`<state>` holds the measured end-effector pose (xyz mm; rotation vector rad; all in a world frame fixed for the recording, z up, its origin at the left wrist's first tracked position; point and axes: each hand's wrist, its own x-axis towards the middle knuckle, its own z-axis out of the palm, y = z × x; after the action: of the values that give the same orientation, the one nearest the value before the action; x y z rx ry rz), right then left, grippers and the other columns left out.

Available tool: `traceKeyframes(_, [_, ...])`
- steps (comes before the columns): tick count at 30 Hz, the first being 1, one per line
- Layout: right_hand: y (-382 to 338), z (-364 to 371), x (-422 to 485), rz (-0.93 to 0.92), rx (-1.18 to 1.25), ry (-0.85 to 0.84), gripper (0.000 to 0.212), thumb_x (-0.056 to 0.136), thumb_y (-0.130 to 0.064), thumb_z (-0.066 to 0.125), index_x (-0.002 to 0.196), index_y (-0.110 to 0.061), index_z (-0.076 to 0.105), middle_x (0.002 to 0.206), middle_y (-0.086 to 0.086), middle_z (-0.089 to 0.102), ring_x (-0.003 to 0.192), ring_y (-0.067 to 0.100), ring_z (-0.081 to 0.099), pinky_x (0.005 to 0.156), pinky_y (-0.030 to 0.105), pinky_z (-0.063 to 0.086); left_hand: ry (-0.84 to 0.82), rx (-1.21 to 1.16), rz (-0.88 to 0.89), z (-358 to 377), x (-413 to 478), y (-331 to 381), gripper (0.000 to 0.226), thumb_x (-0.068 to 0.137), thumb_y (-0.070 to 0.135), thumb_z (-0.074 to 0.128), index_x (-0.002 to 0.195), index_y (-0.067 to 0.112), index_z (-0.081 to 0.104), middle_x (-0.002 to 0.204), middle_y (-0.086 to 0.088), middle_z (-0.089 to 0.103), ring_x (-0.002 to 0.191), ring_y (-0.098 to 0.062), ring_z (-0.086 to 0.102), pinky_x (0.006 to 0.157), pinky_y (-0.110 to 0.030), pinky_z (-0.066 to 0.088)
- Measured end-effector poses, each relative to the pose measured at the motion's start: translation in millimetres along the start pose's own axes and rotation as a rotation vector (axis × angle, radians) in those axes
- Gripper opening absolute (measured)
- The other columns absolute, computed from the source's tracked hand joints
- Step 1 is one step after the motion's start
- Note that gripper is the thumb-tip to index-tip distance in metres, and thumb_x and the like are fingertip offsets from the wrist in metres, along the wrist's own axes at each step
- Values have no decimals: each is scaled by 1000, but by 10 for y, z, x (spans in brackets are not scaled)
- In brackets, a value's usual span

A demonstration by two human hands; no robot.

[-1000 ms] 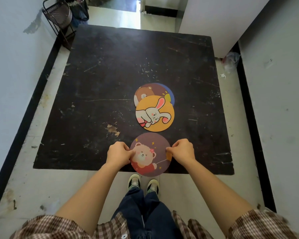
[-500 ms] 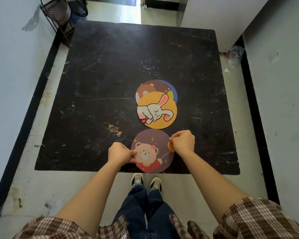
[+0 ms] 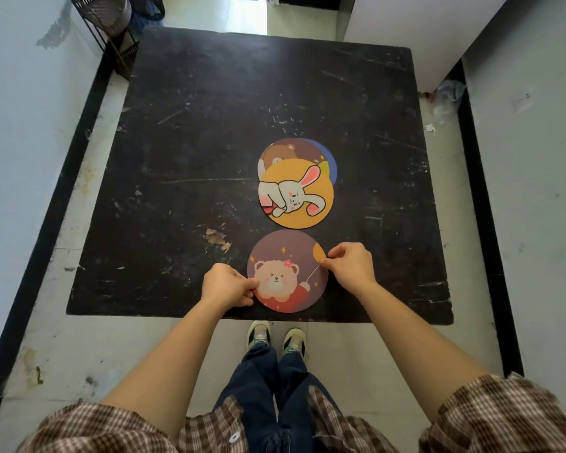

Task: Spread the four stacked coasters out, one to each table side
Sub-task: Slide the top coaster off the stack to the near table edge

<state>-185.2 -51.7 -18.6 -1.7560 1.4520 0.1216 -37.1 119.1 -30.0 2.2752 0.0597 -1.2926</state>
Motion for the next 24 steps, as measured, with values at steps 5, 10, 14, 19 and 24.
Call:
traceKeyframes(5, [-7,66,-58,18,59,-12,15,78,-14,74,92,-9,71,92,9,69,86,20,63,75,33,52,15,20,-10,-36,-4,-29,19,72,20,82,64,5,73,52,-4,70,52,-19,71,69,-38,61])
traceKeyframes(10, [-33,114,-71,29,89,-49,13,78,-10,74,91,-9,71,93,9,69,86,23,65,80,40,56,46,35,-23,-77,-11,-63,19,70,19,83,62,6,73,54,-5,71,55,-19,72,72,-41,61])
traceKeyframes(14, [-31,132,-77,32,122,-80,8,78,-9,74,83,-13,68,87,6,66,87,23,65,82,42,57,48,37,-24,-105,-24,-98,19,69,19,83,62,5,73,54,-6,71,54,-19,72,70,-41,61])
traceKeyframes(19, [-46,159,-80,35,138,-103,11,78,-9,74,79,-16,66,87,4,65,88,22,64,83,44,56,44,56,-27,-139,-37,-118,19,71,20,82,63,6,72,58,-7,72,56,-18,72,71,-41,61])
traceKeyframes(24, [-45,168,-84,29,130,-112,14,76,-8,74,74,-19,65,81,1,64,84,21,64,81,43,57,42,84,-2,-154,-45,-152,18,73,20,81,66,6,72,60,-7,72,55,-18,72,70,-40,61])
